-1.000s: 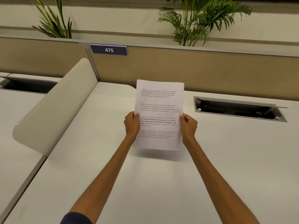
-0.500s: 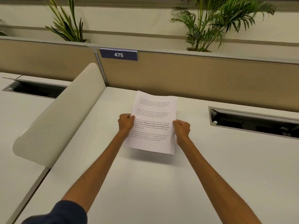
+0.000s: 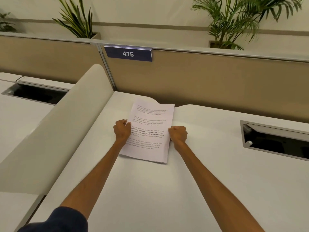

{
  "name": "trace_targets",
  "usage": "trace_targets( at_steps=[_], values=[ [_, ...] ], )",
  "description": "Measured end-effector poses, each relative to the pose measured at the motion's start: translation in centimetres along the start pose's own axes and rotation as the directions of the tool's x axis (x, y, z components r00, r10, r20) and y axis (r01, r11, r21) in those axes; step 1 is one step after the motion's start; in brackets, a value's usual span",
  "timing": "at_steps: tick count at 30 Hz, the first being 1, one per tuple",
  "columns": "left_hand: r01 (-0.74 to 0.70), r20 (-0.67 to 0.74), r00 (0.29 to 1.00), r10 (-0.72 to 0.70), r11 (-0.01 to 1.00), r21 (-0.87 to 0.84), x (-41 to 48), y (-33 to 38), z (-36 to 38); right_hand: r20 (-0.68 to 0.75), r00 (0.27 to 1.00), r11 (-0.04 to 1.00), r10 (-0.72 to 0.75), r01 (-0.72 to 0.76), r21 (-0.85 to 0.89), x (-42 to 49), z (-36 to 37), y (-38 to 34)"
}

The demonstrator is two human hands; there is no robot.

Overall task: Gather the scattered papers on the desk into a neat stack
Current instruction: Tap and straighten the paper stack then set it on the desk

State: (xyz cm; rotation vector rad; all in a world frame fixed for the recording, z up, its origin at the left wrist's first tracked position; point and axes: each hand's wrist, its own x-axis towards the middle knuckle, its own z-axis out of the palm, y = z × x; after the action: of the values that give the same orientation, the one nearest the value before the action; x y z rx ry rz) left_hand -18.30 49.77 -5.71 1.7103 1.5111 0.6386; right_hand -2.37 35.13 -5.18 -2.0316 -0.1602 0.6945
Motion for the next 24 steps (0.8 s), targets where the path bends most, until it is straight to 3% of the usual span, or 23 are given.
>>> trace_targets(
  at_steps=[12, 19, 24],
  values=[
    [-0.050, -0.025, 0.998, 0.052, 0.993, 0.106, 1.1, -1.1, 1.1, -0.093, 0.987, 0.981, -0.129, 0.114, -0.157, 0.3, 1.6, 0.0],
    [-0.088, 0.032, 0.996, 0.082, 0.945, 0.314, 0.9, -0.8, 1.5, -0.102, 0.977, 0.961, -0.186, 0.160, -0.226, 0.3, 2.0, 0.5],
    [-0.141, 0.041, 0.990, 0.135, 0.925, 0.353, 0.4, -0.8, 1.7, -0.102, 0.974, 0.957, -0.205, 0.177, -0.229, 0.6, 2.1, 0.8]
  ],
)
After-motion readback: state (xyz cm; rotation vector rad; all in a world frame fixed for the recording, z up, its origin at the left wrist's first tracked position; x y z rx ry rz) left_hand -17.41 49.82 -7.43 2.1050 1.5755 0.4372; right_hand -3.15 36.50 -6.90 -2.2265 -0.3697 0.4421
